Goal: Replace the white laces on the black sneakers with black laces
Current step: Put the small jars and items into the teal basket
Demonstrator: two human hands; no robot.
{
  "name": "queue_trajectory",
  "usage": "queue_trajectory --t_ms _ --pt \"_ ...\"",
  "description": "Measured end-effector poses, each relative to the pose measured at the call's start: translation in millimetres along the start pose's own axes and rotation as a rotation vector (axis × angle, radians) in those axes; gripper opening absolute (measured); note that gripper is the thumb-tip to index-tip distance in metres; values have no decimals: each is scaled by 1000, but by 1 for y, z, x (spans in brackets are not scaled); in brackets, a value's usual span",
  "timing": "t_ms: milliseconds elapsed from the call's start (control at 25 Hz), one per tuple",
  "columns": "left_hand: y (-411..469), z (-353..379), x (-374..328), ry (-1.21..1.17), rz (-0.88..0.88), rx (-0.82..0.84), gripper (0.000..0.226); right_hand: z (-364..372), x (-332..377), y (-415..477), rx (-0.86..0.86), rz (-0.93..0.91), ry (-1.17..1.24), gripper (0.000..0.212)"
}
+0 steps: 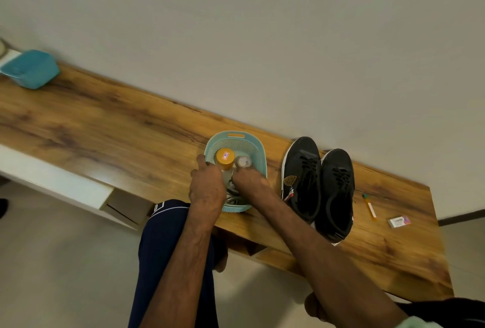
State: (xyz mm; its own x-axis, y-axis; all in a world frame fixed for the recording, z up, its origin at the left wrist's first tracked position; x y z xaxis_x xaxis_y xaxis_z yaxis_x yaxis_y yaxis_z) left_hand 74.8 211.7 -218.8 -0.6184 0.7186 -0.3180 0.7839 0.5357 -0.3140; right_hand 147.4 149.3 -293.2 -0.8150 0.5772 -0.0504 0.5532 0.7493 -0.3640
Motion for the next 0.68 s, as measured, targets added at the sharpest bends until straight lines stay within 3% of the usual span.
queue_trajectory --t_ms 240,360,440,520,600,680 --pt "2 3 0 -11 -19 -5 40 -3 -7 -2 78 -18 43 18" --pt "2 -7 -4 38 32 -131 50 -21 -17 -9 -9 4 116 25" --pt "0 -18 -16 20 143 -253 52 -43 -33 -23 -176 30 249 28" --pt "-2 -17 -38 -45 300 -244 56 -63 -66 -61 -461 105 438 24" --pt "-7 -2 -59 -37 450 -159 52 -62 -117 -118 -768 282 642 20" --pt "-11 15 -72 -14 541 -95 46 -33 -175 -175 -886 542 705 18"
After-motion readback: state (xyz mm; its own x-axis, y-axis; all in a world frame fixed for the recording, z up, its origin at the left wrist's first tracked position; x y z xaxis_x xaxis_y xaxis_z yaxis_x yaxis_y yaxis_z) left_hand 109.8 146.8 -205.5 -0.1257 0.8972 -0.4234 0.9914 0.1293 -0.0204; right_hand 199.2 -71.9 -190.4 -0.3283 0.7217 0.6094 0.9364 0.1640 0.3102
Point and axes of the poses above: each hand's wrist, its own y-axis towards the middle knuckle, its own z-axis out of the palm, x = y × z, the point moved 9 cm from there along y, towards the middle knuckle
